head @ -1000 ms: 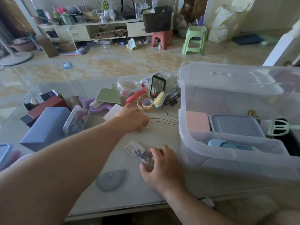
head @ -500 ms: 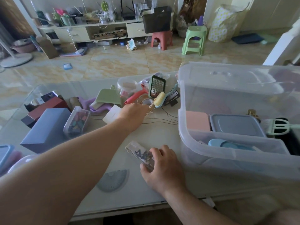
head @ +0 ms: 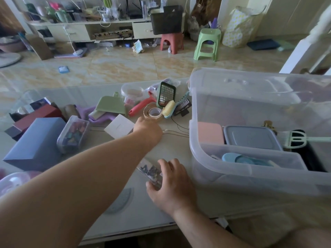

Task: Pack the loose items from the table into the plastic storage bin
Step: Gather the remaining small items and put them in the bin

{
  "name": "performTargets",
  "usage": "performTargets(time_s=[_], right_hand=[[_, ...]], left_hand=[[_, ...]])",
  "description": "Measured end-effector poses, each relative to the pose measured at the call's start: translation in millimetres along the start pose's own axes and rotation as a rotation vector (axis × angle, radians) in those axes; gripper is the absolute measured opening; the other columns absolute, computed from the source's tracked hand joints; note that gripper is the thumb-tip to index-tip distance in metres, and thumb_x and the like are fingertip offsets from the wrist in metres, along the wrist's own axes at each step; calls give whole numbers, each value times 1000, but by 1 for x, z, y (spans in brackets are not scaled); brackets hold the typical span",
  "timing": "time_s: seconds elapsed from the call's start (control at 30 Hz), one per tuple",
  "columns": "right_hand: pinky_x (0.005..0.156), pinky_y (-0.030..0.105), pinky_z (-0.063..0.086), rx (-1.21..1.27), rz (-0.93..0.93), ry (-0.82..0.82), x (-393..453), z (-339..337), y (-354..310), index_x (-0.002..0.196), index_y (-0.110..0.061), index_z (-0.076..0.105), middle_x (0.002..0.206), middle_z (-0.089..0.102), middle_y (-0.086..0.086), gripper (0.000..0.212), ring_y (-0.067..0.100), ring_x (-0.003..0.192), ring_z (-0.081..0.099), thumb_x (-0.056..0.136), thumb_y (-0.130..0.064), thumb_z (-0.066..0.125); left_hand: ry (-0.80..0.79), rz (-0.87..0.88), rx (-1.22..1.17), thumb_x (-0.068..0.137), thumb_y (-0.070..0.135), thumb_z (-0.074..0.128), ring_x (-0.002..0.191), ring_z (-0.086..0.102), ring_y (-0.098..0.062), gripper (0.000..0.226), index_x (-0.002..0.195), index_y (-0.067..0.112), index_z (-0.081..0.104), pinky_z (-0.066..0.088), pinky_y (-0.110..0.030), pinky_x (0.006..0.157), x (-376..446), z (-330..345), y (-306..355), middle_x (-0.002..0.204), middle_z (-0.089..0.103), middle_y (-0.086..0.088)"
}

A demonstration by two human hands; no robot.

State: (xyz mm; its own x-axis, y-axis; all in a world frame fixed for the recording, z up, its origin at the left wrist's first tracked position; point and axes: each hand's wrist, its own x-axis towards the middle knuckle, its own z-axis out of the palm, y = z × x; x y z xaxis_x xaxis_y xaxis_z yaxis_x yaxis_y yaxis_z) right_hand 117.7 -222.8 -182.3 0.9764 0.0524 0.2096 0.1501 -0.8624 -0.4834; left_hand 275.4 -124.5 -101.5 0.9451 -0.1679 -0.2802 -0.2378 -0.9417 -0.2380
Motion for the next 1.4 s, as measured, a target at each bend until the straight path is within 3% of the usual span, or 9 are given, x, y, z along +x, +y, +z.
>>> performTargets(time_s=[0.07,0.2,0.4,0.53,0.7,0.83,1.03,1.13,1.4], right_hand=[[69,41,54,-8,-14,1,0,1,1,112,-27,65,102,52,-1,52,27,93,56,73,-61,62],[68,38,52,-11,-31,-29,1,-2,3,98,-25,68,100,52,0,43,28,92,58,76,-61,62],[69,36,53,166,-150,-137,-34,-42,-16,97,-23,67,100,49,0,44,28,90,61,82,-63,59],[80,37,54,287,-515,-205,-60,-136,-63,116,-22,67,105,46,0,52,25,97,55,83,-63,68],[72,15,33,142,-825,46,-19,-292,-29,121,-16,71,101,54,-2,52,7,89,38,84,-52,80],[71,29,35,-83,-478,-25,45,-369,67,112,-25,74,95,47,-7,45,11,86,45,81,-58,73],[88,38,54,-633,-131,-541,117,-344,175,123,-26,71,111,56,-3,52,22,101,60,85,-62,71],[86,34,52,-626,-109,-651,135,-304,189,123,-26,70,120,64,0,51,25,104,63,85,-59,73],[83,34,52,-363,-31,-804,145,-258,209,120,-35,66,111,64,-7,52,17,99,62,76,-54,86]], left_hand=[[-23,43,71,96,11,60,122,57,-29,25,117,16,71,41,-38,98,-12,-5,-3,126,64,-5],[92,57,-21,99,8,55,110,64,-33,26,122,10,67,51,-38,82,-58,-30,-39,121,64,-11],[203,-34,-289,101,11,54,83,64,-25,13,109,16,63,52,-38,78,-135,-86,-100,89,65,-2],[345,-25,-369,105,11,53,64,61,-18,20,103,28,64,44,-29,55,-167,-156,-93,80,69,1],[484,103,-397,106,20,54,79,66,-10,22,100,33,70,46,-23,66,-157,-226,-29,84,72,13],[515,204,-243,103,8,52,78,67,-18,19,103,20,67,52,-26,63,-114,-231,43,88,73,1],[220,273,66,97,2,47,70,52,-18,23,117,12,52,37,-33,58,-48,-184,136,80,49,-2],[47,294,153,97,4,54,90,64,-22,27,123,7,60,47,-32,71,-17,-156,159,103,66,-6],[-164,227,430,94,7,69,109,68,-25,20,114,6,70,56,-36,95,3,-142,169,104,67,-5]])
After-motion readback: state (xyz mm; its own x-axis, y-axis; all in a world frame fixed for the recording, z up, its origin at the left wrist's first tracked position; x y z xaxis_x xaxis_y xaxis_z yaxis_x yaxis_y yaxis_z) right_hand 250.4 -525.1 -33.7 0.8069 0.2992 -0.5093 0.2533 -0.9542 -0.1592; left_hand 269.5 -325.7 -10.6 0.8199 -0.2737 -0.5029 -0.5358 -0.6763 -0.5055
